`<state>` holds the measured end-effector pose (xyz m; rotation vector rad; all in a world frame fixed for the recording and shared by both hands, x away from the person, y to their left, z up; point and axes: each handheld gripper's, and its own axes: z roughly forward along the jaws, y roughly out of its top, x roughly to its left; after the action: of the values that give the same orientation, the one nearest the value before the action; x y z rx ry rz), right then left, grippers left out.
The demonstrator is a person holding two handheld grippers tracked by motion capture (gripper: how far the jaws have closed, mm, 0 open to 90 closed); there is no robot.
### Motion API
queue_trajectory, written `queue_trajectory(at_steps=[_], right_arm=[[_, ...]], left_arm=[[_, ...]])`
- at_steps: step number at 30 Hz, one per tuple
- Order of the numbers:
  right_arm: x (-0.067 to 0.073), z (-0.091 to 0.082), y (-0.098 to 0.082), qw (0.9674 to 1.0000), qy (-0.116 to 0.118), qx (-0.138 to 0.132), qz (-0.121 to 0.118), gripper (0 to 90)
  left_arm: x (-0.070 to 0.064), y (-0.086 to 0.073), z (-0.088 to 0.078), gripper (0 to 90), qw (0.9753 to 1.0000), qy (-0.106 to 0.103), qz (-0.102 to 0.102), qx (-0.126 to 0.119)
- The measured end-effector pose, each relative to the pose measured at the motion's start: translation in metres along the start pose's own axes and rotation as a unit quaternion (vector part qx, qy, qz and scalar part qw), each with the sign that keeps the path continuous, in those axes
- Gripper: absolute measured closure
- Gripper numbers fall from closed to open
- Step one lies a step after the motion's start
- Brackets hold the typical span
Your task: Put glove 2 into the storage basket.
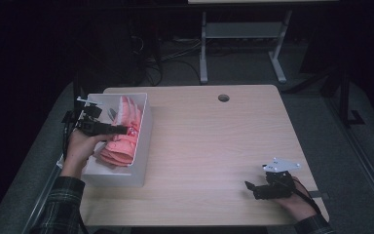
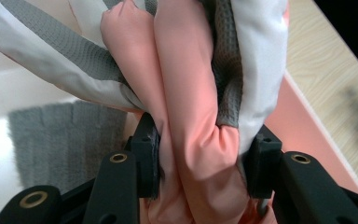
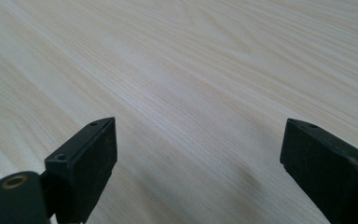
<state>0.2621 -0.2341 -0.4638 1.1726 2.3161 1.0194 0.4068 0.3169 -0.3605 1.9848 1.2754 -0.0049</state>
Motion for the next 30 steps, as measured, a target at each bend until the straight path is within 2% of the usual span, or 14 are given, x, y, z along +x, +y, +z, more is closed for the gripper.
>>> queue_trajectory(at_steps=[2, 4, 6, 7, 10, 11, 14, 18, 22, 27, 30], right_arm=[[0.000, 0.000, 0.000, 1.0000, -0.001, 0.000, 0.000, 10.6], [0.000, 0.000, -0.001, 1.0000, 0.001, 0.003, 0.000, 10.6], [0.000, 0.000, -0.001, 1.0000, 0.001, 0.002, -0.001, 10.6], [0.000, 0.000, -0.001, 1.0000, 0.001, 0.003, -0.001, 10.6], [0.000, 0.000, -0.001, 1.0000, 0.001, 0.002, -0.001, 10.6], [0.000, 0.000, -0.001, 1.0000, 0.001, 0.002, 0.000, 10.6], [0.000, 0.001, -0.001, 1.0000, 0.001, 0.004, -0.001, 10.6], [0.001, 0.001, -0.001, 1.0000, 0.000, 0.004, 0.000, 10.6], [0.000, 0.000, -0.001, 1.0000, -0.001, 0.005, 0.001, 10.6], [-0.001, -0.001, -0.002, 1.0000, -0.002, 0.005, 0.002, 10.5], [-0.001, -0.001, -0.002, 1.0000, 0.000, 0.005, 0.001, 10.5]], left_arm=[[0.001, -0.001, 0.003, 55.3, 1.0000, 0.002, -0.001, 0.002], [0.006, -0.006, 0.015, 55.1, 0.9998, 0.001, -0.013, 0.016], [0.008, -0.008, 0.017, 55.0, 0.9997, 0.001, -0.013, 0.022], [0.010, -0.011, 0.025, 54.7, 0.9993, 0.000, -0.014, 0.035], [0.015, -0.016, 0.033, 54.2, 0.9987, -0.004, -0.022, 0.045], [0.018, -0.019, 0.037, 53.4, 0.9986, -0.010, -0.032, 0.040], [0.022, -0.022, 0.038, 52.3, 0.9984, -0.019, -0.040, 0.035], [0.025, -0.024, 0.039, 47.1, 0.9984, -0.024, -0.042, 0.030], [0.025, -0.024, 0.038, 35.1, 0.9986, -0.014, -0.046, 0.024], [0.019, -0.016, 0.029, 22.2, 0.9990, 0.017, -0.023, 0.036], [0.017, -0.012, 0.021, 18.3, 0.9990, 0.030, -0.016, 0.028]])
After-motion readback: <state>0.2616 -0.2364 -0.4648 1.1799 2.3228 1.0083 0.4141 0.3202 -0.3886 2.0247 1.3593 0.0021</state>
